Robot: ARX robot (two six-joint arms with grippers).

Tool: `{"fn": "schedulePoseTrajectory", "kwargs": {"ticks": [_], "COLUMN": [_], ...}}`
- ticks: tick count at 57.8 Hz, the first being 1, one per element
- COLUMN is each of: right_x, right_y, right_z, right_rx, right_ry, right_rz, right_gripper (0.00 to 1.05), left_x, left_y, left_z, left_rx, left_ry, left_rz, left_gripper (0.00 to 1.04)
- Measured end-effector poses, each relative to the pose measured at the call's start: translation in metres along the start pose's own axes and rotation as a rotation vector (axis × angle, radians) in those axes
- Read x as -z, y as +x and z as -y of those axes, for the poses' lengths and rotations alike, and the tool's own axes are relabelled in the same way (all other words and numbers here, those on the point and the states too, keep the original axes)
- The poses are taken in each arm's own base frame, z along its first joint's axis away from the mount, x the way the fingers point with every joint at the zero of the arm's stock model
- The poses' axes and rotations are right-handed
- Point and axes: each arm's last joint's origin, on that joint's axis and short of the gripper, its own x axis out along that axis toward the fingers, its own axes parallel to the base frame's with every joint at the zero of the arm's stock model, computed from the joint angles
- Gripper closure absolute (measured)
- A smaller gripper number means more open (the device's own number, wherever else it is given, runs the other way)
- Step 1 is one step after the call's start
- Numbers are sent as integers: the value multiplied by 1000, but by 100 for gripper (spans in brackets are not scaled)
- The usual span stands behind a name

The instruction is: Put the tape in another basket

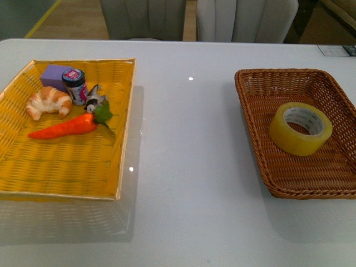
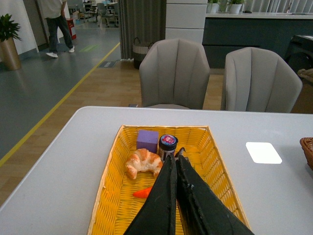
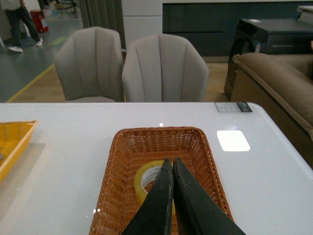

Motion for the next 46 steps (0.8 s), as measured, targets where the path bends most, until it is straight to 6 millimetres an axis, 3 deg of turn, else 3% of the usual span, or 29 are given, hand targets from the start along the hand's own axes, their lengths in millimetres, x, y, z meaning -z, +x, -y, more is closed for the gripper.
{"fn": "schedulePoseTrajectory", "kwargs": {"ticks": [46], "right_x": [-3], "right_y": [-22], "right_z": [0], "right_rx": [2], "right_ry": [0], "right_rz": [17], "right_gripper": [103], "left_x": [0], "left_y": [0], "left_z": [0], "left_rx": [0], "left_ry": [0], "left_rz": [0], "left_gripper": [103]}}
